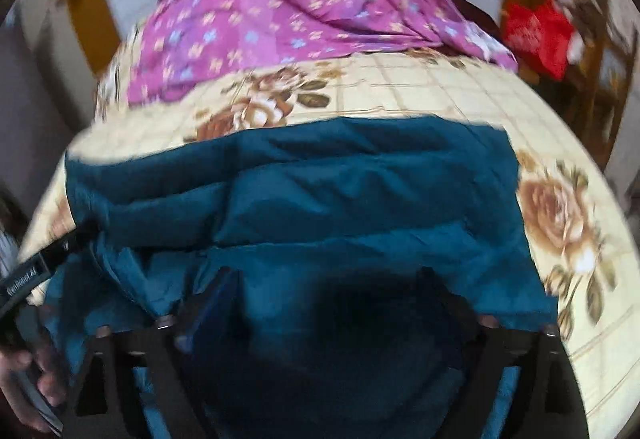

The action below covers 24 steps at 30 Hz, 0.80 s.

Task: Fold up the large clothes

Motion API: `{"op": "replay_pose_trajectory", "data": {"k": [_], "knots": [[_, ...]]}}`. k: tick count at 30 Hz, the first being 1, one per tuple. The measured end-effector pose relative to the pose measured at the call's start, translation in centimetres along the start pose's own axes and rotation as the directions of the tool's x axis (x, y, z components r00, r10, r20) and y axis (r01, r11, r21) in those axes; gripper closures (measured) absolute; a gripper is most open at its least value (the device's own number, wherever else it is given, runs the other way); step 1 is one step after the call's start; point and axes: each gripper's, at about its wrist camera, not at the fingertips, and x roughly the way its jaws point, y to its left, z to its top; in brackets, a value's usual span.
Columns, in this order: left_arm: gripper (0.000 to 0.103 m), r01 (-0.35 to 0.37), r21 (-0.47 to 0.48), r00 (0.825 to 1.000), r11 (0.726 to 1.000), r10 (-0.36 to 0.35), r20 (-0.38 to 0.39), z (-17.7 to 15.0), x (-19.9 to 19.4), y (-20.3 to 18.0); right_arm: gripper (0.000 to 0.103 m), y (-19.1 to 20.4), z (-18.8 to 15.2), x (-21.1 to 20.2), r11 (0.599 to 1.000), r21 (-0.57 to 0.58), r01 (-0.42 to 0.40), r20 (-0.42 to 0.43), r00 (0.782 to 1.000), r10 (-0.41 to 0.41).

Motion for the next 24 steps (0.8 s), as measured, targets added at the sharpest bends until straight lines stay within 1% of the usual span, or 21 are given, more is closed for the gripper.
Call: {"op": "replay_pose_trajectory", "data": {"k": [1,2,3,5,6,8,9,10,12,15,18,20,21,23,24], "knots": [[0.023,-0.021,-0.023,1.0,1.0,0.021,-0.019,0.1,0.9,0.7,0.003,0.4,0.2,0.4,1.0,-0.02,0.022,0.006,1.0,-0.021],[0.023,-0.029,-0.057,0.999,0.998,0.026,-0.041,0.2,1.6,1.5,0.002,0.4,0.4,1.5,0.999,-0.02,0.041,0.001,0.999,-0.041],[0.023,-0.046,-0.104,0.997,0.994,0.039,-0.071,0.3,2.6,2.7,0.002,-0.2,0.6,2.4,0.999,-0.005,0.045,-0.023,0.999,-0.045],[0.023,-0.088,-0.151,0.993,0.985,0.074,-0.095,0.3,3.8,4.8,0.002,-1.9,0.8,4.5,0.997,0.056,0.045,-0.062,0.997,-0.041],[0.023,-0.108,-0.16,0.991,0.981,0.095,-0.091,0.3,4.0,5.6,0.001,-2.9,0.8,5.2,0.995,0.092,0.042,-0.069,0.997,-0.036],[0.023,-0.127,-0.172,0.99,0.977,0.114,-0.085,0.3,4.2,6.7,0.0,-5.0,0.7,6.4,0.984,0.179,-0.011,-0.071,0.997,0.024],[0.021,-0.133,-0.177,0.989,0.975,0.12,-0.084,0.2,4.2,7.1,0.0,-5.5,0.8,6.6,0.982,0.19,-0.025,-0.066,0.997,0.038],[0.021,-0.138,-0.181,0.989,0.974,0.124,-0.084,0.0,4.3,7.5,0.0,-5.7,0.8,6.9,0.984,0.178,-0.021,-0.063,0.997,0.032],[0.021,-0.148,-0.194,0.987,0.97,0.134,-0.086,-0.2,4.5,8.0,0.0,-5.8,0.8,7.6,0.984,0.175,0.023,-0.077,0.997,-0.01],[0.021,-0.163,-0.192,0.985,0.968,0.15,-0.081,-0.4,4.5,7.9,0.0,-6.3,0.6,8.0,0.979,0.204,0.026,-0.081,0.997,-0.009],[0.021,-0.165,-0.191,0.985,0.968,0.153,-0.075,-0.8,4.1,8.0,0.0,-5.9,0.8,8.1,0.98,0.195,0.036,-0.081,0.996,-0.021],[0.021,-0.181,-0.205,0.983,0.962,0.175,-0.048,-0.9,2.7,7.8,0.003,-5.7,1.0,7.3,0.981,0.19,0.041,-0.059,0.998,-0.03],[0.022,-0.178,-0.212,0.984,0.961,0.174,-0.034,-0.7,2.1,7.6,0.003,-5.3,1.2,6.1,0.981,0.188,0.054,-0.029,0.998,-0.05],[0.022,-0.116,-0.212,0.992,0.97,0.124,0.022,-0.2,0.3,6.9,0.003,-4.2,2.0,4.0,0.983,0.181,0.016,0.037,0.999,-0.023],[0.021,-0.098,-0.198,0.992,0.975,0.112,0.056,0.0,-0.5,6.6,0.003,-3.0,2.5,2.4,0.985,0.172,-0.033,0.082,0.996,0.019]]}}
